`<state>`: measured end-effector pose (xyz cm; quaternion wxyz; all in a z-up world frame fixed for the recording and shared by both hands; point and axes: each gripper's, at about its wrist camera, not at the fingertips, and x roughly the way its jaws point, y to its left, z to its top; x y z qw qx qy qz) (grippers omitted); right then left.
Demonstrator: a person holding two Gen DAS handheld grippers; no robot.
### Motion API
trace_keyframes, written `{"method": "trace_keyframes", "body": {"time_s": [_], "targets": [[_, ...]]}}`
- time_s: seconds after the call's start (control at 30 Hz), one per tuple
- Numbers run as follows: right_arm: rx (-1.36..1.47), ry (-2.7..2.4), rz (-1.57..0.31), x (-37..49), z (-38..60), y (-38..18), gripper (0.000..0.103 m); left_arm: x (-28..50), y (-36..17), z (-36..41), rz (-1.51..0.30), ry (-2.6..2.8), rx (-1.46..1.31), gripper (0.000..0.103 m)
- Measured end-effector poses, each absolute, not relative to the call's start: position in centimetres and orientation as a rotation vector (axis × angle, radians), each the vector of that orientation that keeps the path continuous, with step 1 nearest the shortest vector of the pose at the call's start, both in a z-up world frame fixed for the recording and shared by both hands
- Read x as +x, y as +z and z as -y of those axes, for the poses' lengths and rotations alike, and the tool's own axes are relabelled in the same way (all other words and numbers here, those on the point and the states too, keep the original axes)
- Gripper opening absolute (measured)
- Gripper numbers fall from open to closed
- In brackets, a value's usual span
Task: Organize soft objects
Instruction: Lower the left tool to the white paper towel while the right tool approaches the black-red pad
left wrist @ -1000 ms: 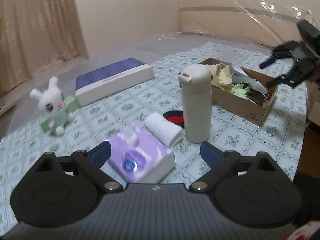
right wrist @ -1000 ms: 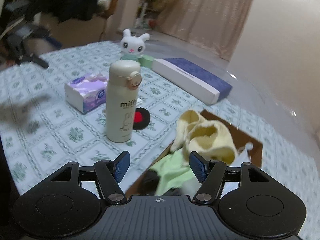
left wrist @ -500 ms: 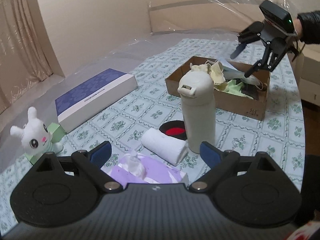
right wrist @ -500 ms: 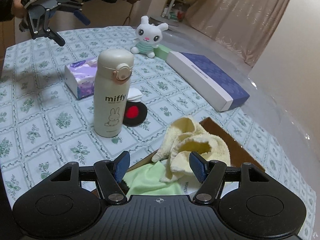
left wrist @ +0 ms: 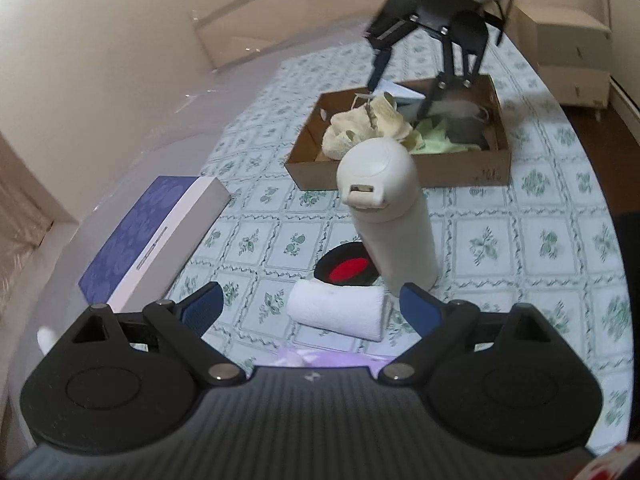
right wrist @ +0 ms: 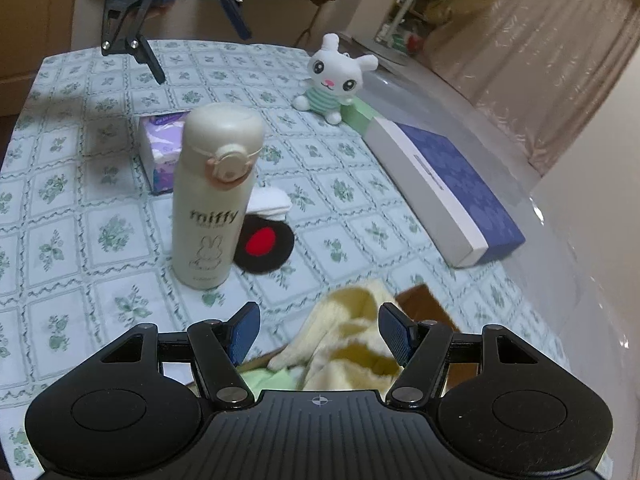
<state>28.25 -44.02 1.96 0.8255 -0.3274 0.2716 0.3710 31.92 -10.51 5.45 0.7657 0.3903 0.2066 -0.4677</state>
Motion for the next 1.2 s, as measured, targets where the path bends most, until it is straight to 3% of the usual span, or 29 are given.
{"method": "trace_keyframes", "body": {"time_s": [0.57,1.2], "targets": [[-0.872,0.958,-0.625,35.8,39.0,-1.8,0.066,39.2,1.1,14.3,-0.562,-1.172,0.977,0.094],[-0.908,1.072,-0.690,41.2,35.6,-5.3,0.066,44.9,-3.7,16.2,-0.756,-1.265,0.924,0.094]]}}
